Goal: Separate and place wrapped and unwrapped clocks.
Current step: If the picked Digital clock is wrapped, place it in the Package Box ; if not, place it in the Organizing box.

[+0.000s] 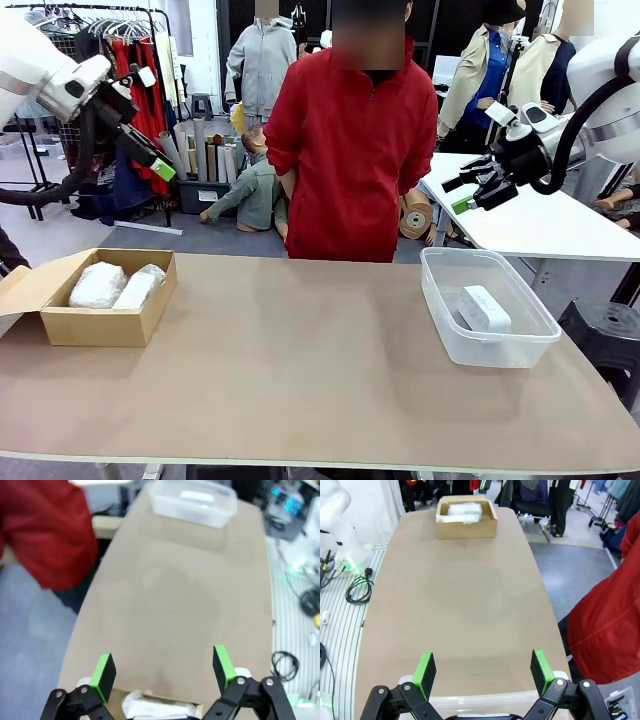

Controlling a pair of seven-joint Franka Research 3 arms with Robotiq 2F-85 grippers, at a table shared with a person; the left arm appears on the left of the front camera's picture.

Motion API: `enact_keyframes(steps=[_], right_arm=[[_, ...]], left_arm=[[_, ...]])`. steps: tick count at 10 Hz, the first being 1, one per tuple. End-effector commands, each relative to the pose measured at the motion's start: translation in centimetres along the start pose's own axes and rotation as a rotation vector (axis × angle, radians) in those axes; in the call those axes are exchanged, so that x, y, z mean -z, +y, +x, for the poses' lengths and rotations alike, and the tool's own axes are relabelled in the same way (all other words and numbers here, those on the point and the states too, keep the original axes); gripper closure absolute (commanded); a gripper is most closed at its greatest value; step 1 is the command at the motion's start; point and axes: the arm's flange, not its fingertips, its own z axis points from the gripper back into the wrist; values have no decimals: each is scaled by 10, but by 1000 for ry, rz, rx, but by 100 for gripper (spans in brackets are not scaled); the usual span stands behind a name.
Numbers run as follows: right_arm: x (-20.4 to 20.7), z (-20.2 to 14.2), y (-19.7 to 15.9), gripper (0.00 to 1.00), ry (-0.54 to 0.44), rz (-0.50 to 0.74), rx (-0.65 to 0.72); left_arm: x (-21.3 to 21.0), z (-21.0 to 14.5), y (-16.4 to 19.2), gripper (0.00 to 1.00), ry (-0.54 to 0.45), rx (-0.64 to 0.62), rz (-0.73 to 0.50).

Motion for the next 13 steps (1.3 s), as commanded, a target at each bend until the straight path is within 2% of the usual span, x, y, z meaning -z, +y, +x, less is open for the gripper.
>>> enact_keyframes(steps=[1, 4, 8, 11, 13], right_arm=[[-1, 2, 1, 0, -3, -6, -13], [-1, 2, 1, 0, -3, -6, -13], [-1, 2, 1, 0, -3, -6, -13], [-1, 2, 1, 0, -3, -6, -13], [-1, 2, 1, 0, -3, -6, -13]], left_arm=[[-13, -11, 1, 0, -39, 166, -120], [-3, -20, 8, 0, 9, 301, -103], [1, -6, 17, 0, 29, 316, -104], [-1, -6, 19, 0, 38, 273, -119], [2, -7, 15, 0, 15, 311, -109]])
